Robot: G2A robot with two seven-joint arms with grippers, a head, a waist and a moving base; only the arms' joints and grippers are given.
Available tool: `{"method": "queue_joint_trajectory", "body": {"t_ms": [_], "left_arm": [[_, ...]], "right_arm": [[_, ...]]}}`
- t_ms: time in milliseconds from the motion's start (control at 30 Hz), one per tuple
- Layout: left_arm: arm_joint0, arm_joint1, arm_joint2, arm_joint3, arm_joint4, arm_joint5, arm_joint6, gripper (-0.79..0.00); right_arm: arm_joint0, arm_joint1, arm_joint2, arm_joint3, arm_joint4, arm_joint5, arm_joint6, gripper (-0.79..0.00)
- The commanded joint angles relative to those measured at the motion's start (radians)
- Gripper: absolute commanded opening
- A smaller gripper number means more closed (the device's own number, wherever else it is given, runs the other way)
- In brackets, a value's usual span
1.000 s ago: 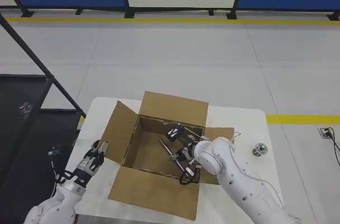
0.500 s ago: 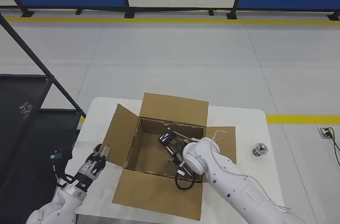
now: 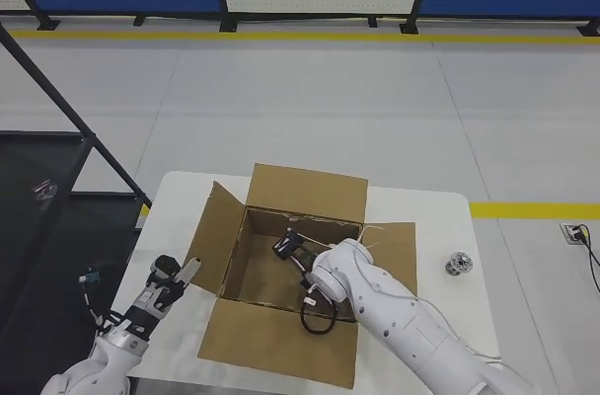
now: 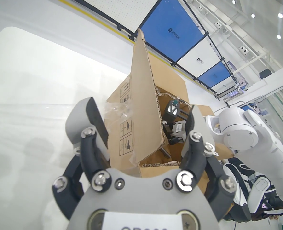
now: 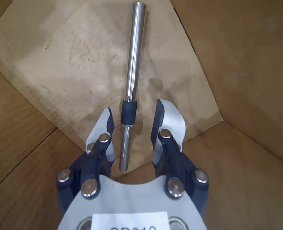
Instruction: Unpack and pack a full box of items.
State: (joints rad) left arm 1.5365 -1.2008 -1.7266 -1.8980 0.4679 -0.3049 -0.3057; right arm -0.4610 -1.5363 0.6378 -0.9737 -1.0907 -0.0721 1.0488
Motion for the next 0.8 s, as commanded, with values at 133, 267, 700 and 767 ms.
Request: {"method": "queue_joint_trajectory", "body": {"t_ms": [133, 267, 700, 767], "left_arm": [[0.001, 0.002, -0.002, 0.001, -0.010, -0.006, -0.002, 0.000], [0.002, 0.003, -0.002, 0.000, -0.015, -0.009, 0.002, 0.000], [0.007, 0.008, -0.007, 0.004, -0.033, -0.015, 0.001, 0.000], [0.007, 0.008, -0.008, 0.005, -0.032, -0.017, -0.001, 0.000]], "right_arm": [[0.027, -0.031, -0.021, 0.073, 0.016, 0.001, -0.007, -0.413], [0.041, -0.051, -0.033, 0.120, 0.016, 0.021, -0.007, -0.437], [0.078, -0.111, -0.059, 0.244, 0.029, 0.033, -0.009, -0.523], [0.082, -0.118, -0.059, 0.259, 0.034, 0.031, -0.014, -0.523]]}}
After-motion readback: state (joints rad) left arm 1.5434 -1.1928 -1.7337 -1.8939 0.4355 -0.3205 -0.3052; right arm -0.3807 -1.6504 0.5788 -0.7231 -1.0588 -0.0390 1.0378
